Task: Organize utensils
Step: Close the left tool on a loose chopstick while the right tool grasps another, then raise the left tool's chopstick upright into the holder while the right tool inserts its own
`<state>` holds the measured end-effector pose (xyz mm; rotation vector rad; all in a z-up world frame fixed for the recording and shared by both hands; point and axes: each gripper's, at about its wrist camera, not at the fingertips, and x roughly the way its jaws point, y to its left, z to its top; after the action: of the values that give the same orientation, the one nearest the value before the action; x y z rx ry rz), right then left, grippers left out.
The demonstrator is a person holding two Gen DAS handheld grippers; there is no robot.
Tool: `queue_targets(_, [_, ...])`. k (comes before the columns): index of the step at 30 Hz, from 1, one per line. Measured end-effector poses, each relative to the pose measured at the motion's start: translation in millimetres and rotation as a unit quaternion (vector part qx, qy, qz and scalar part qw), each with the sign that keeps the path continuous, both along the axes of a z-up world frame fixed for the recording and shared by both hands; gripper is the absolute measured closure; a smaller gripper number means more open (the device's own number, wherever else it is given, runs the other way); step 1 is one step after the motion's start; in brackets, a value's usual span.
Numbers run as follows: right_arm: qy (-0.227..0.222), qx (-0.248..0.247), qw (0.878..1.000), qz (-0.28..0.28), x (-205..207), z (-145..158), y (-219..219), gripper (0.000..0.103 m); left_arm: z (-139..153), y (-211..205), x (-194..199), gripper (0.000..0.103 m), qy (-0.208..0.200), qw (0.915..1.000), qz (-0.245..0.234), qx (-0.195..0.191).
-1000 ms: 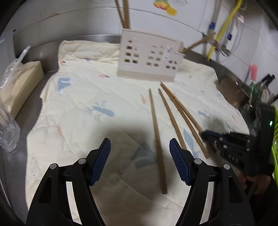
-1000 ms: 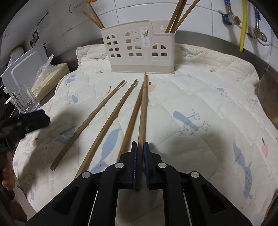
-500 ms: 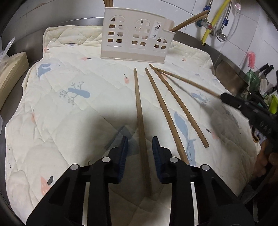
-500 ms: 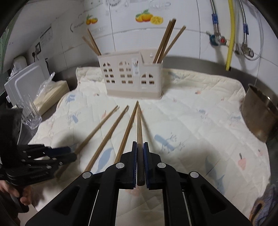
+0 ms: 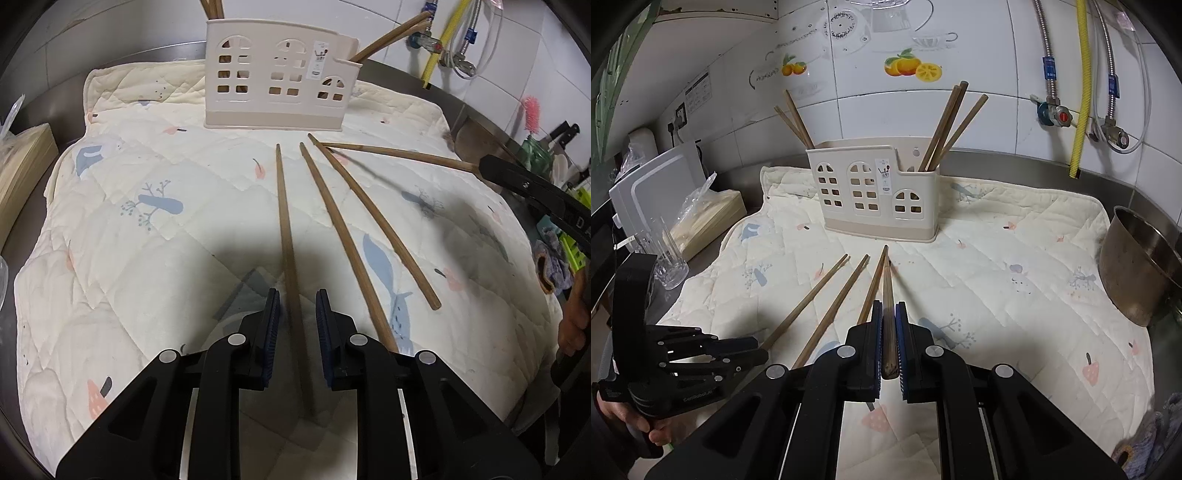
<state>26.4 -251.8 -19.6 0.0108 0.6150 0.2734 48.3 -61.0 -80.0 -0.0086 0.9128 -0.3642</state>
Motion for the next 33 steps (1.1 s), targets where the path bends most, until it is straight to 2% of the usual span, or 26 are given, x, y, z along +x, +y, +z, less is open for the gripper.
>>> queue_targets(8, [0.0,0.002,1.0,0.002,-0.6,0.0,0.8,0.096,-4.1,-0.1,1.7,0.094,0.008,1.0,0.002,0.004])
queue_targets(14, [-0.006,0.005,1.0,0.005,0.8,8.5,-0.9,0.096,5.0,-0.7,0.9,0.097,0.0,0.9999,0.006,0.012])
queue_targets(25, [-0.036,0.001,0.999,0.031,20.4,56.4,-5.5,0.096,87.7,8.5,17.1,0.097,-0.089,0.9959,-0.014,0.009])
queue_targets(33, [-0.046,-0.014,0.997,0.058,50.1,101.3,-1.0,0.096,133.4,3.5,54.0,0.097,-0.118,0.9924,-0.035,0.004])
